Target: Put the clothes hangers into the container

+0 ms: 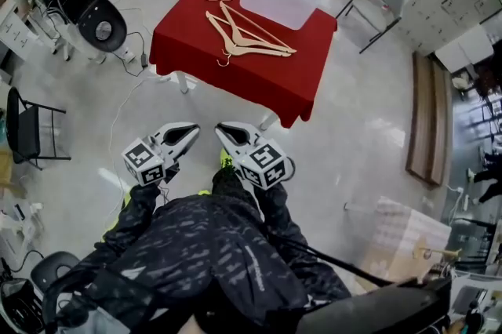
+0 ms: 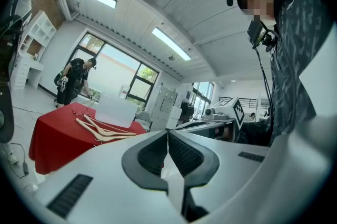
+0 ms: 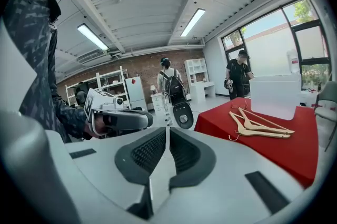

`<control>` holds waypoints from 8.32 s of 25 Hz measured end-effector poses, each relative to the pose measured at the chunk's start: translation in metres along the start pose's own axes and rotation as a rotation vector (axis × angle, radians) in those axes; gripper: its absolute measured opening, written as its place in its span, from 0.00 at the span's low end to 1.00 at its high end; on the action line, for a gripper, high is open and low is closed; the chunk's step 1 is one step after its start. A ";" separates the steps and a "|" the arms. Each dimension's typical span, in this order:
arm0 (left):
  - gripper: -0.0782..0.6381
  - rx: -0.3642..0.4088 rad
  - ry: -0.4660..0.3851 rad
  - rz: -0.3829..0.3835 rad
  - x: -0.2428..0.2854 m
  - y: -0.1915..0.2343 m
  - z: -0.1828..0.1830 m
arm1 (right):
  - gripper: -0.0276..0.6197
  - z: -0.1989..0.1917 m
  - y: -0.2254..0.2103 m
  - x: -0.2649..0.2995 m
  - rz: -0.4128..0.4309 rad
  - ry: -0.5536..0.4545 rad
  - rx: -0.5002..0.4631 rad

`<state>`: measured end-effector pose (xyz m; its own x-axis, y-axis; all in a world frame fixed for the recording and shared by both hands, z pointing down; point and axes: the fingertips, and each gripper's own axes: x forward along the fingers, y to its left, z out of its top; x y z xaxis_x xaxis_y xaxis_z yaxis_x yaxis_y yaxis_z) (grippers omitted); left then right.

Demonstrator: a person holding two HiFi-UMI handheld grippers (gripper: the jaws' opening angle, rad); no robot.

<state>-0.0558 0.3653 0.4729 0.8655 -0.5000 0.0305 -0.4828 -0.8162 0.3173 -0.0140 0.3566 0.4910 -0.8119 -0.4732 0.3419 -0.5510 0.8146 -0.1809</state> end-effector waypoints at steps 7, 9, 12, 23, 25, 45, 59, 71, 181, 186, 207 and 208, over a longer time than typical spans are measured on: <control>0.13 0.000 0.015 0.045 0.047 0.038 0.018 | 0.07 0.019 -0.065 0.012 0.011 0.004 0.007; 0.13 0.005 0.016 0.050 0.061 0.051 0.021 | 0.07 0.022 -0.084 0.017 0.015 0.010 0.007; 0.13 0.010 0.021 0.062 0.085 0.066 0.023 | 0.07 0.025 -0.114 0.019 0.014 0.019 0.005; 0.13 0.002 0.024 0.106 0.162 0.124 0.043 | 0.07 0.050 -0.202 0.041 0.048 0.036 -0.020; 0.13 0.002 0.024 0.112 0.173 0.133 0.045 | 0.07 0.053 -0.215 0.045 0.053 0.039 -0.020; 0.13 -0.003 0.021 0.139 0.239 0.206 0.046 | 0.07 0.056 -0.313 0.089 0.044 0.086 -0.003; 0.13 0.013 0.089 0.085 0.267 0.297 0.045 | 0.09 0.063 -0.388 0.159 -0.040 0.148 0.052; 0.13 -0.024 0.110 0.018 0.289 0.362 0.030 | 0.22 0.040 -0.450 0.223 -0.106 0.268 0.086; 0.13 0.155 0.030 0.006 0.305 0.303 0.090 | 0.20 0.162 -0.471 0.110 -0.569 0.112 -0.219; 0.13 0.170 0.012 0.009 0.308 0.286 0.096 | 0.20 0.204 -0.473 0.086 -0.609 0.066 -0.312; 0.13 0.177 -0.018 0.041 0.295 0.294 0.116 | 0.20 0.325 -0.517 0.078 -0.641 -0.067 -0.380; 0.13 0.173 -0.015 0.041 0.295 0.297 0.116 | 0.20 0.330 -0.523 0.080 -0.646 -0.073 -0.377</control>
<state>0.0410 -0.0583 0.4662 0.8433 -0.5369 0.0254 -0.5343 -0.8322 0.1484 0.1456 -0.2176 0.3086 -0.3672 -0.9064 0.2089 -0.8293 0.4207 0.3679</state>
